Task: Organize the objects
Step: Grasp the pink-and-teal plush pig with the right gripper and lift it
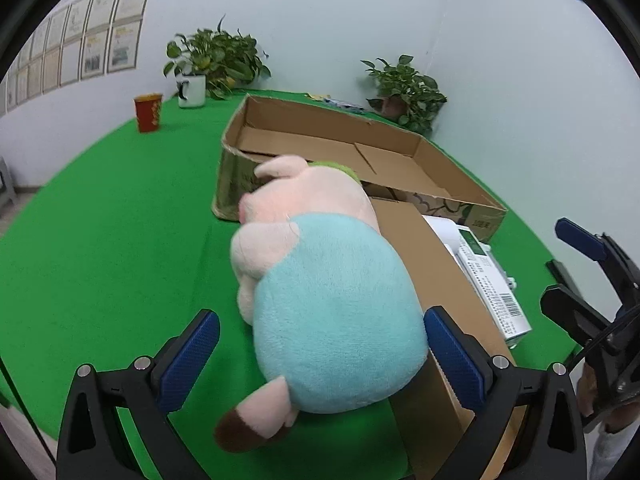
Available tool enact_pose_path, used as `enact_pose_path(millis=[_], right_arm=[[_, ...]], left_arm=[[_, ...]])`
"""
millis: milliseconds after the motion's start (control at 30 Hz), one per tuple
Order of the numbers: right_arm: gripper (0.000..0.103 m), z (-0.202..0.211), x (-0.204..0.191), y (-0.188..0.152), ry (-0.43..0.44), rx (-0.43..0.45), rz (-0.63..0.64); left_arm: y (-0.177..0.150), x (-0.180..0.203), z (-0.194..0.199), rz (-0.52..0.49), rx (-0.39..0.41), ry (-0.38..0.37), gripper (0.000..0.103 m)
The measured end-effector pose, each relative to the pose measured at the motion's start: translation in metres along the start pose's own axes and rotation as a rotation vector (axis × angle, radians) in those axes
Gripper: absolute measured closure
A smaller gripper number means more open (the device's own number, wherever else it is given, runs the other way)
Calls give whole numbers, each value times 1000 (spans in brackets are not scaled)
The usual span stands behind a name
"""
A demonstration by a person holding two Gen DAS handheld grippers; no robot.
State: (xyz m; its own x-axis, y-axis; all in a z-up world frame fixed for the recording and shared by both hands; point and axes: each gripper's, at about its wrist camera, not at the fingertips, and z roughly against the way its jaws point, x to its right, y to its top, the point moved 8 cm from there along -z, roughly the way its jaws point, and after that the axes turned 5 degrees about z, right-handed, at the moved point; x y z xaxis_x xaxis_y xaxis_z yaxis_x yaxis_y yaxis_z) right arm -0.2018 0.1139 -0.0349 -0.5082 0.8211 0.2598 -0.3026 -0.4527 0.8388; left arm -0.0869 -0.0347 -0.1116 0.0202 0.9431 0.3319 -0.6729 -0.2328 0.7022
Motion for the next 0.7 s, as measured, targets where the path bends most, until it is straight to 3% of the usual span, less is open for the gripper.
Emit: enact_pose_path(millis=[67,233,333,567,700], right_arm=[[1,-5,-7,8,62,21,-25],[1,-23,-22,29,149,39,-30],[1,-35,-32,42,249,30,-62],[1,-84,-55,51,406,-112,-135],[1,-112,-62,41,406,-217,-193]], left_arm=[[-3,-1,-9,29,-16,-45,3],[-7,-4,-15,82,-34,-156,19],[-7,-6,-14,87,-21,-164,25],[-7,-10,-9,92,4,-183,32],[-8,-13,-7,86,-2,-203,35]])
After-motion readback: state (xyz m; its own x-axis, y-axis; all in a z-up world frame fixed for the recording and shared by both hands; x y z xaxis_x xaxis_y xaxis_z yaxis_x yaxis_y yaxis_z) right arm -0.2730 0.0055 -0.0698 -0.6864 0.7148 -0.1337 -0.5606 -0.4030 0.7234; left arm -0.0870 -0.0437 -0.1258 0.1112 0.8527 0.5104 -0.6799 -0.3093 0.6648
